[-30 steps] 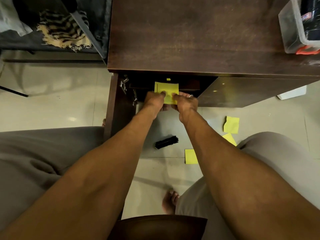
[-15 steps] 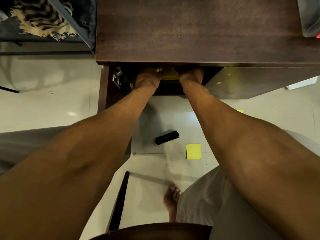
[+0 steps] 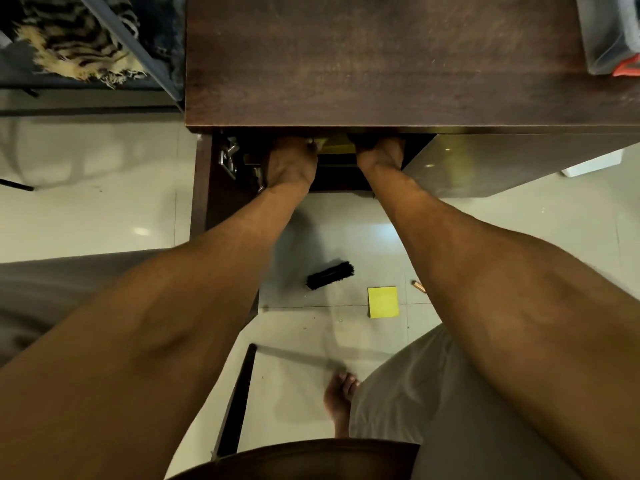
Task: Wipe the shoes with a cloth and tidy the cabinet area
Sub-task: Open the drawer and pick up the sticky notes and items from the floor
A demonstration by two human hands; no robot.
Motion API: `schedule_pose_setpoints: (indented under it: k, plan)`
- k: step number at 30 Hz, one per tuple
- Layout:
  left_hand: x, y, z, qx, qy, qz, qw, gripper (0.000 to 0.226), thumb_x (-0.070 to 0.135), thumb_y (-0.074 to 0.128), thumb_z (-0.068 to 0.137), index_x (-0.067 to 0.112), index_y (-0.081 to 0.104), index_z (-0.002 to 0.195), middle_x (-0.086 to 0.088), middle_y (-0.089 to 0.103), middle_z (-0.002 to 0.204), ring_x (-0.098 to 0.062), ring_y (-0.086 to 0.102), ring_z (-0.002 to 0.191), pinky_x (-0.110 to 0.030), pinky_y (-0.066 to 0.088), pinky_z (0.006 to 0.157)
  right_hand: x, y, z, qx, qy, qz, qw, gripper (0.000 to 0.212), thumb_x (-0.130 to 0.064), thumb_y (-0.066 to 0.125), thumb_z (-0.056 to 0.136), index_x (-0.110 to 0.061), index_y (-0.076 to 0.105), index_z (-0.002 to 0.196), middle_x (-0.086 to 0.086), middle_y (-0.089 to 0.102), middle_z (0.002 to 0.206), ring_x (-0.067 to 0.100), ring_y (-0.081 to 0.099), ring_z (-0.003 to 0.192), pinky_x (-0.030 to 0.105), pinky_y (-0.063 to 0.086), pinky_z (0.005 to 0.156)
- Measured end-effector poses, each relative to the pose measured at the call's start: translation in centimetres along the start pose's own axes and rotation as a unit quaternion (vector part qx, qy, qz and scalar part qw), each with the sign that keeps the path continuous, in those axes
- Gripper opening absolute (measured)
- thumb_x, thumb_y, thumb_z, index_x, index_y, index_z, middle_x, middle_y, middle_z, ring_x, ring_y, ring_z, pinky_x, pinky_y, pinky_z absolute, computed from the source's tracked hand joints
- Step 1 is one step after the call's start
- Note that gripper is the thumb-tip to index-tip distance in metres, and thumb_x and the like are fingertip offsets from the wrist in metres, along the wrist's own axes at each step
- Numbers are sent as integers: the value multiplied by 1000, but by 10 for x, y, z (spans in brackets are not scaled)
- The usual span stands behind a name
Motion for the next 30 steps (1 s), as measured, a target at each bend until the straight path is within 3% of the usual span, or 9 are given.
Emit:
schedule_pose_setpoints:
  k: [3,8,11,14,17,20,25,28,30]
  plan:
    - [-1,-6,-21,18,-2,-38,999,32,41,62,98,14,72,114,-9,71,117,-28,66,109,-36,54,91,-7,-21,-21,-10,-43,-2,999,34,-33,66,97,-11,65,124,8,65,122,22,62,110,24,41,77]
    - [-4,21,-72,-8,-33,-94,995,13,29,67,96,18,74,95,-4,71,102,-24,66,96,-34,54,85,15,-28,-67,-93,-36,31,995,12,-26,79,89,-18,70,92,0,70,103,17,66,101,24,48,91]
    - [-13,71,-100,-69,-46,-112,990,3,25,69,92,22,68,92,-3,68,101,-25,65,96,-40,57,88,54,-27,-84,-105,-12,-22,994,25,-22,72,92,-31,56,74,8,71,114,26,66,109,27,50,88]
    - [-21,134,-125,-156,-19,-72,985,21,30,75,89,23,71,108,-2,69,113,-24,66,99,-36,56,91,126,-21,-95,-81,50,-31,995,5,-24,70,94,-19,68,96,10,70,119,27,64,113,25,46,85]
    - [-27,196,-150,-256,29,-10,966,31,28,75,89,21,70,119,-2,66,126,-24,63,113,-28,50,95,197,-13,-98,-19,115,-4,993,26,-19,75,91,-4,70,111,12,70,120,29,63,118,25,44,92]
    - [-41,247,-170,-309,49,35,949,32,22,67,95,17,64,126,-7,59,134,-28,58,121,-33,46,99,243,1,-88,-3,183,14,983,31,-19,73,92,-4,70,118,12,70,125,29,61,124,27,44,98]
    - [-44,310,-177,-296,140,177,928,36,29,60,100,13,53,132,-9,52,131,-29,57,114,-40,51,89,286,3,-48,39,235,2,971,28,-19,68,96,-3,69,119,14,70,124,32,63,117,30,47,92]
    - [-45,343,-180,-252,211,235,915,41,29,83,79,13,64,112,-11,59,117,-30,62,99,-41,53,70,312,-12,-25,114,246,-24,962,33,-26,65,98,-9,65,125,13,60,132,35,58,122,38,48,96]
    - [-52,363,-189,-247,238,293,892,45,25,87,69,14,66,107,-12,61,119,-33,62,101,-42,52,68,323,-31,-13,156,242,-67,955,34,-30,63,99,-11,63,128,13,49,135,37,50,125,43,47,98]
Point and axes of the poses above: each hand's wrist, its own z-axis towards the middle knuckle, its own y-axis out of the palm, x = y × z, the point moved 10 cm from there along z, towards the middle knuckle
